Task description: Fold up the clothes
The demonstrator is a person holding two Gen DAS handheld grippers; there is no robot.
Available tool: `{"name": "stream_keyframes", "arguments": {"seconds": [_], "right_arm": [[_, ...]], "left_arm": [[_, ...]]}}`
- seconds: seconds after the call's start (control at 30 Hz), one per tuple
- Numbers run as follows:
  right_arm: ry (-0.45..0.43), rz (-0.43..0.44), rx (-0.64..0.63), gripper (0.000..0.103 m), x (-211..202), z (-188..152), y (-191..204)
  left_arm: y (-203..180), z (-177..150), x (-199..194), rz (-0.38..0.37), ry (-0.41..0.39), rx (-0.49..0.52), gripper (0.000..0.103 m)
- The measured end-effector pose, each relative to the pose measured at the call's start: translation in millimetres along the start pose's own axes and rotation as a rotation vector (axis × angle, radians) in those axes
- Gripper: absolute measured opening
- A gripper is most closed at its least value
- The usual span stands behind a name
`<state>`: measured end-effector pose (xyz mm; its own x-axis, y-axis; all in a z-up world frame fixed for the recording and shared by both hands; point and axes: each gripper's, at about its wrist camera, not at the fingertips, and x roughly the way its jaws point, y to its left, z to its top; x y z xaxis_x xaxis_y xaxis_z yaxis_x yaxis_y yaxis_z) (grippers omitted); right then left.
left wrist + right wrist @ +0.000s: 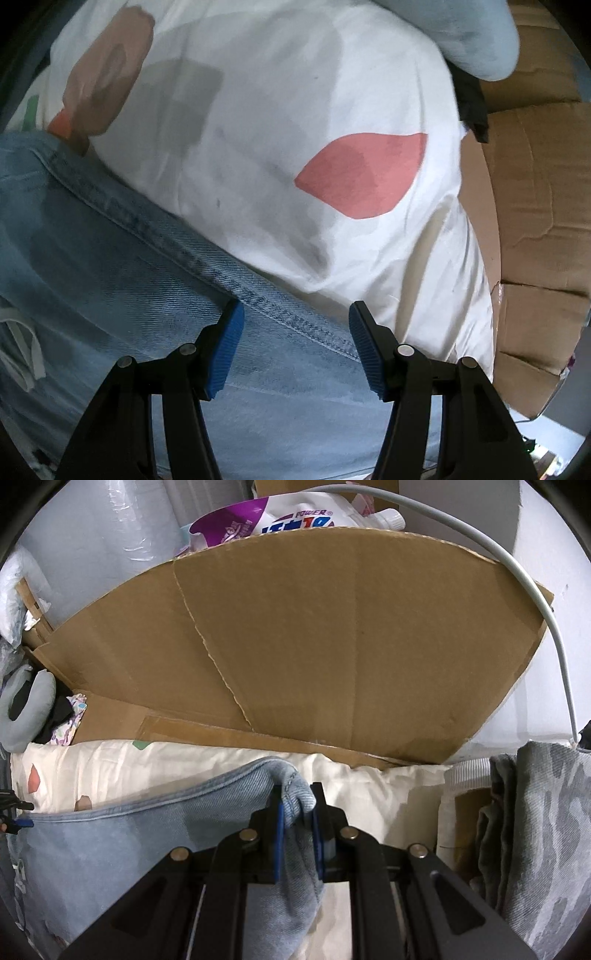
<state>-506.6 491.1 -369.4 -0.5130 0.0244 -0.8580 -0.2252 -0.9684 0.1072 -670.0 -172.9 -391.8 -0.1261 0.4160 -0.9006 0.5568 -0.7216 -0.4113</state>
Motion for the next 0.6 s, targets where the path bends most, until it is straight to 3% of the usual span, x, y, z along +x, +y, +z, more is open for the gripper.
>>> {"name": "stream_keyframes", "arguments": {"seconds": [0.07,0.27,0.33,0.4,0.5,0.6], "right_arm": [[-0.001,0.003,-0.002,0.011,0.7,-0.7,-0.5],[-0.006,0.01,-0.02,0.011,2.8,-3.1,-0.9],[-0.007,0.013,-0.018,0.011,5.6,-4.6,-2.4],[-0.001,0.01,-0.018,0.011,9.7,-5.9,-3.4],[0.008,0.014,-0.009,0.011,14.1,-5.7,-5.4],[0.003,0.009,-0.003,0.011,10.3,-1.9,-3.9]], "left_arm": [[2.8,1.6,3.6,-0.005,-0.008,-0.031,0.058],[19.2,4.5,14.8,-0.021,-0.046,-0.164,0.029],[18.0,1.0,13.5,-0.012,-0.071,-0.151,0.023],[17.7,-2.0,10.2,-0.02,-0.095,-0.144,0.01],[20.2,-5.3,0.6,-0.074,-0.129,-0.164,0.006],[13.6,-7.7,-10.8,-0.081,-0.153,-0.139,0.005]]}}
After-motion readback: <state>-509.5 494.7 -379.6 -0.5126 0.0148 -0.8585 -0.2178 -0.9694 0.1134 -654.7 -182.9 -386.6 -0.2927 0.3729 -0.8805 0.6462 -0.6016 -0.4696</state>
